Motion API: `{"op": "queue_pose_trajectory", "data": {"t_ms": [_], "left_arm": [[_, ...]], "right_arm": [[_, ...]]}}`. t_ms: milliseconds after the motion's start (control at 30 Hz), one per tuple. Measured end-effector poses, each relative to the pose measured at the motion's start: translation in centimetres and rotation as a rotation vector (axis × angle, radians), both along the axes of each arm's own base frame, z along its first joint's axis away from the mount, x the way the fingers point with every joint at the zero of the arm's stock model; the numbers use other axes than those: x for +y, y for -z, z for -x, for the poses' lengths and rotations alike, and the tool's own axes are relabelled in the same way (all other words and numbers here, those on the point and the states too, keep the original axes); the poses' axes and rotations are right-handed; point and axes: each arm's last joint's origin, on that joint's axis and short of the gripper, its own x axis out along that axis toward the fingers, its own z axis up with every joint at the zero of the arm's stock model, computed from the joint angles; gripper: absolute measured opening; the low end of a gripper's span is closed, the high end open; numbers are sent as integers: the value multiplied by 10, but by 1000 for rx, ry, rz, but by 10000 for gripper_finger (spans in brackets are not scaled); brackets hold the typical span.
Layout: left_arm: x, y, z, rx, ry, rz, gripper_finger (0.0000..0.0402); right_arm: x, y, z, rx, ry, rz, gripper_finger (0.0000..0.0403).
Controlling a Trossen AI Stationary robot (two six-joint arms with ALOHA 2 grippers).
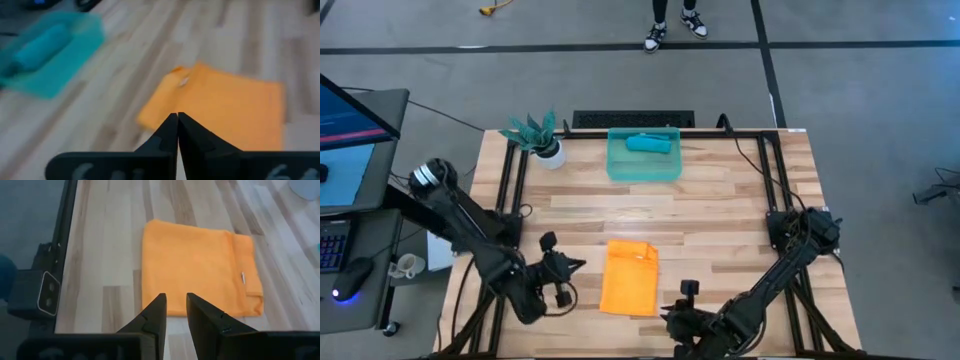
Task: Roll microfiber towels into tight, uniform cylinder then place into a basket
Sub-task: Roll the yellow microfiber cloth
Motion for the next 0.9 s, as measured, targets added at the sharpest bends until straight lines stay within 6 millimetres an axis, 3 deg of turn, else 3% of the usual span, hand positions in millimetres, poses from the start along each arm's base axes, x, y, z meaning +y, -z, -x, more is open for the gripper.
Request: {"op": "queue_pose_trajectory", "data": {"t_ms": [300, 400, 567, 733, 900], "left_arm": [[-9, 16, -1, -222, 426, 156, 4], [-11, 14, -1, -244, 476, 164, 4], [-11, 14, -2, -228, 530, 147, 9], [-12, 18, -3, -197, 583, 176, 56], [-18, 37, -11, -143, 574, 181, 136]], "right_arm": [[3, 0, 1, -12, 17, -59, 98], [7, 0, 3, -12, 12, -67, 98], [18, 23, 0, -8, -18, -31, 98], [25, 49, -7, 8, -25, -8, 98], [24, 53, -13, -6, -14, -13, 98]]}}
